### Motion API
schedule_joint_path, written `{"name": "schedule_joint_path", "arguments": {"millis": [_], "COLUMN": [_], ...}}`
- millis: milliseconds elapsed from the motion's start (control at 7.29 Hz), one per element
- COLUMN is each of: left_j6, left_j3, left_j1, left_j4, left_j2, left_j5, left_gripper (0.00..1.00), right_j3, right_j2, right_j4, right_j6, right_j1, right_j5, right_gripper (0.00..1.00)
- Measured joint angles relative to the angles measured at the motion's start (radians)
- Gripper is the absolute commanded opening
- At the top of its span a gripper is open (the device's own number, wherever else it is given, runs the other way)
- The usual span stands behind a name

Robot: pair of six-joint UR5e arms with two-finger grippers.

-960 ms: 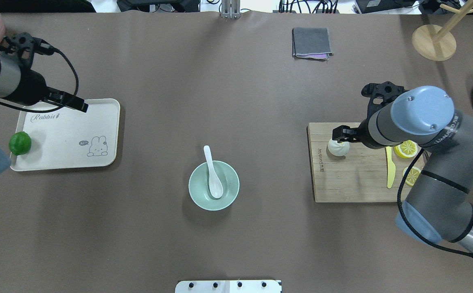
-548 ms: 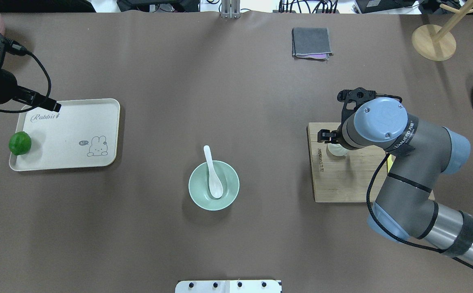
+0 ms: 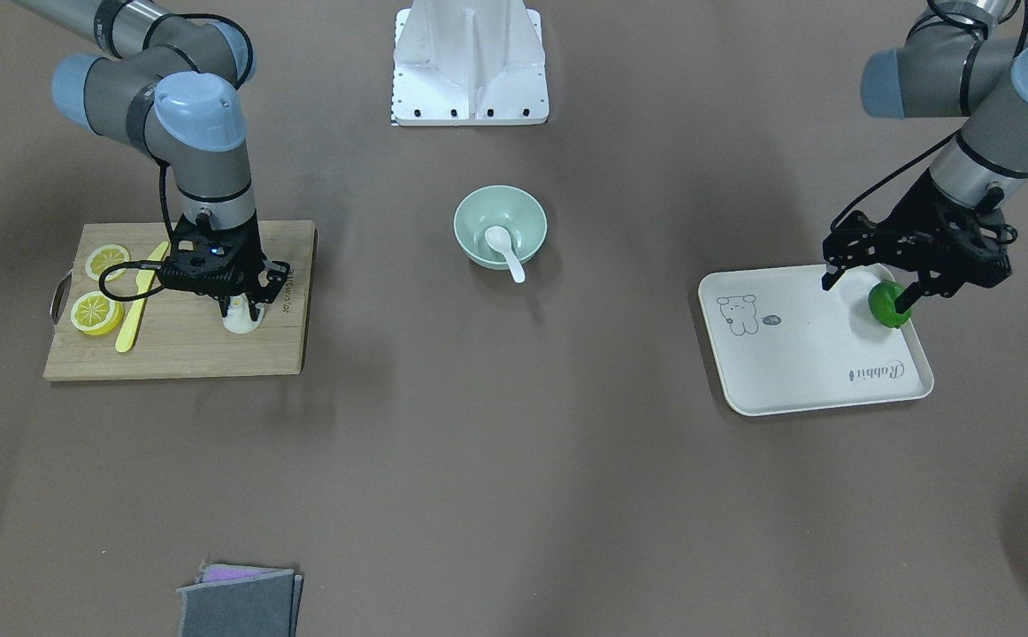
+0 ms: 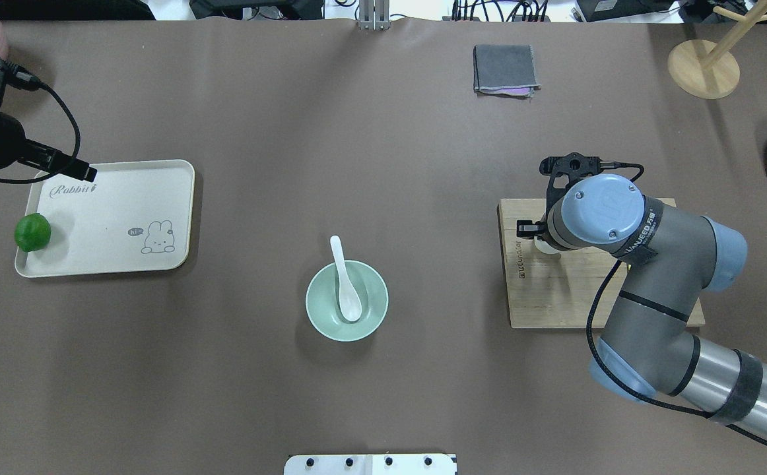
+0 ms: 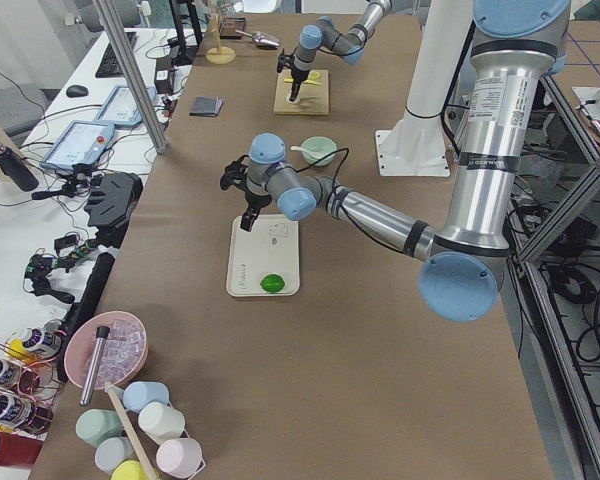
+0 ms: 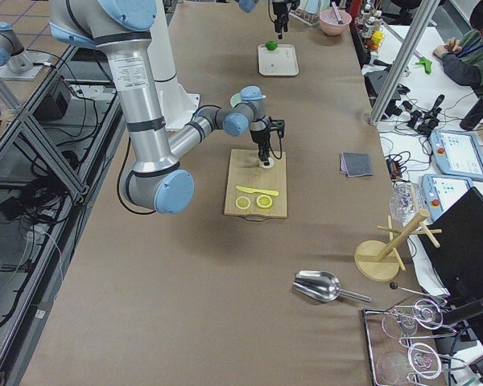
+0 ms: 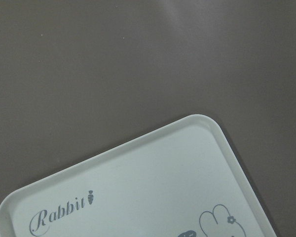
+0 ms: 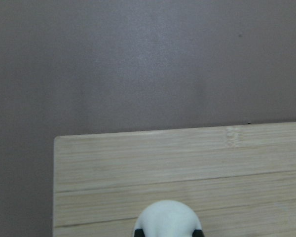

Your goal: Put spoon and bun in bowl

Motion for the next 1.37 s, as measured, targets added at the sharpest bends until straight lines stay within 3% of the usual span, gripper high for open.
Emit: {"name": "schedule_joint_path", "arguments": {"millis": [411, 823, 1234, 1371], "left_j6": [-0.004, -0.007, -0.008, -0.008], "left_j3": [0.001, 0.003, 0.006, 0.007], "left_j1": [0.002, 0.004, 0.004, 0.005], "left_j4": [0.000, 0.000, 0.000, 0.000], "left_j2": [-0.003, -0.004, -0.004, -0.003], "left_j5": [0.000, -0.001, -0.002, -0.001], "left_gripper": [0.99, 0.99, 0.99, 0.99], "right_j3": [0.025, 0.022, 0.021, 0.018], "right_j2": [0.071, 0.287, 0.394, 0.414], "right_j4": [-0.030, -0.179, -0.214, -0.213], "right_j6": [0.070, 0.279, 0.354, 0.357], "right_j1": [-0.015, -0.102, -0.223, -0.249], "right_j5": [0.011, 0.008, -0.028, -0.039], "right_gripper": [0.00, 0.00, 0.00, 0.27]}}
